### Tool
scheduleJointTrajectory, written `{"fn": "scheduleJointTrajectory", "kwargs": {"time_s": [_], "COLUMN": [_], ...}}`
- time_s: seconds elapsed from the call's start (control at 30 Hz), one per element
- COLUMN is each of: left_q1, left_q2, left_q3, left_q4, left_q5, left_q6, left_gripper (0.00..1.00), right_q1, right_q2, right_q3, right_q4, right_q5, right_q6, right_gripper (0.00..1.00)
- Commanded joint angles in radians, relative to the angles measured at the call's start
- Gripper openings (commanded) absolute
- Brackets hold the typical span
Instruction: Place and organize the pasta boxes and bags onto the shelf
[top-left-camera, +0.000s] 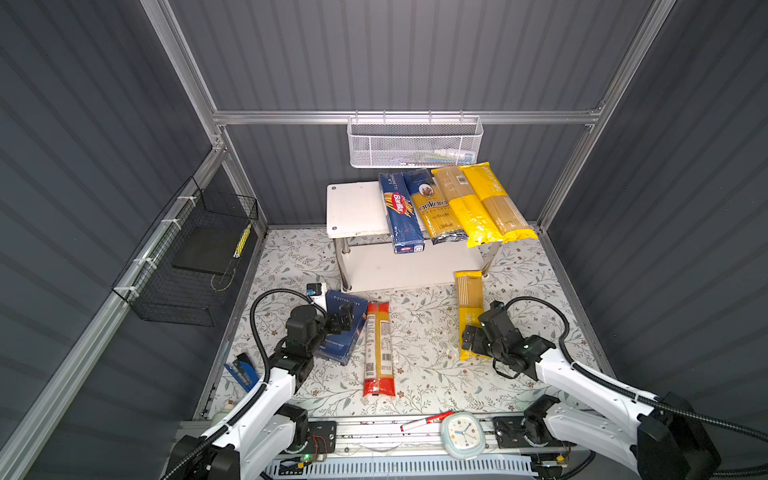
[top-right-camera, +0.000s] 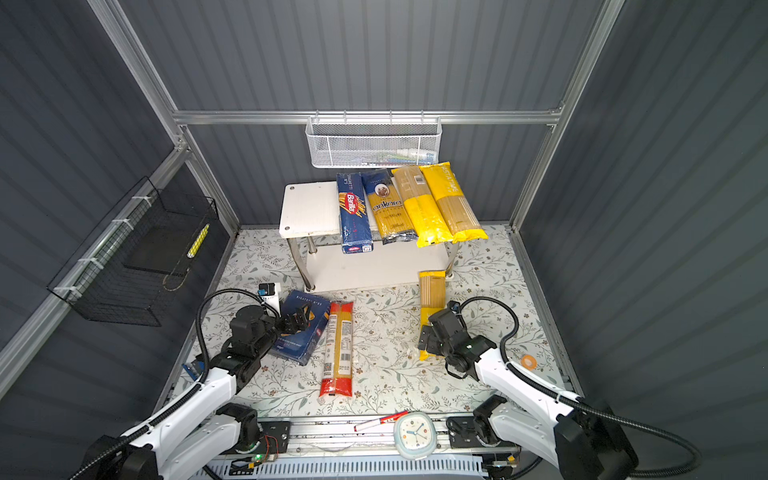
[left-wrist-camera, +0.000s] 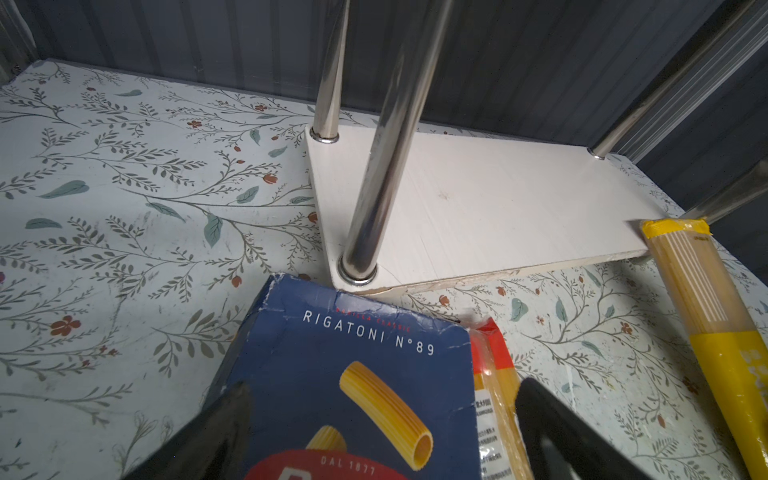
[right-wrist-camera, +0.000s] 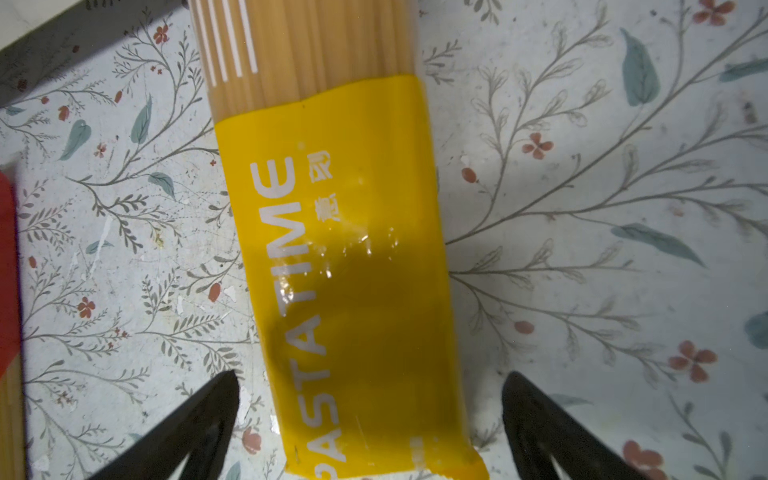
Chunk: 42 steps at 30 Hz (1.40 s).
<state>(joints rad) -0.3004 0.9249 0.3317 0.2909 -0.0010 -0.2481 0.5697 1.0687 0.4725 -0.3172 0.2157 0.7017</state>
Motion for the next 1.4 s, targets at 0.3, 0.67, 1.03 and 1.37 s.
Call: {"fn": "scheduleJointTrajectory", "kwargs": {"time_s": [0.3, 0.67, 1.03, 1.37], "left_q1": [-0.002, -0.002, -0.002, -0.002], "left_q2": [0.014, 0.028, 0.034, 0.026], "left_q3": [-0.007, -0.004, -0.002, -0.003], "left_q4": [-0.001, 0.003, 0.001, -0.001], "left_q5": [0.001, 0.007, 0.009, 0.010], "left_q6": [-0.004, -0.005, -0.006, -0.006], "left_gripper": [1.00, 0.99, 0.99, 1.00], "right_q1": [0.028, 0.052, 0.068, 0.070], "right_q2": [0.173, 0.220, 0.287, 0.248], "right_q3": [0.079, 0.064, 0.075, 0.044], "right_q4": [0.030, 0.019, 0.037, 0.077], "right_q5": [0.037, 0.095, 0.116, 0.127], "right_q6": [0.010, 0.083, 0.102, 0.096], "right_gripper": [0.99, 0.99, 0.93, 0.73]}}
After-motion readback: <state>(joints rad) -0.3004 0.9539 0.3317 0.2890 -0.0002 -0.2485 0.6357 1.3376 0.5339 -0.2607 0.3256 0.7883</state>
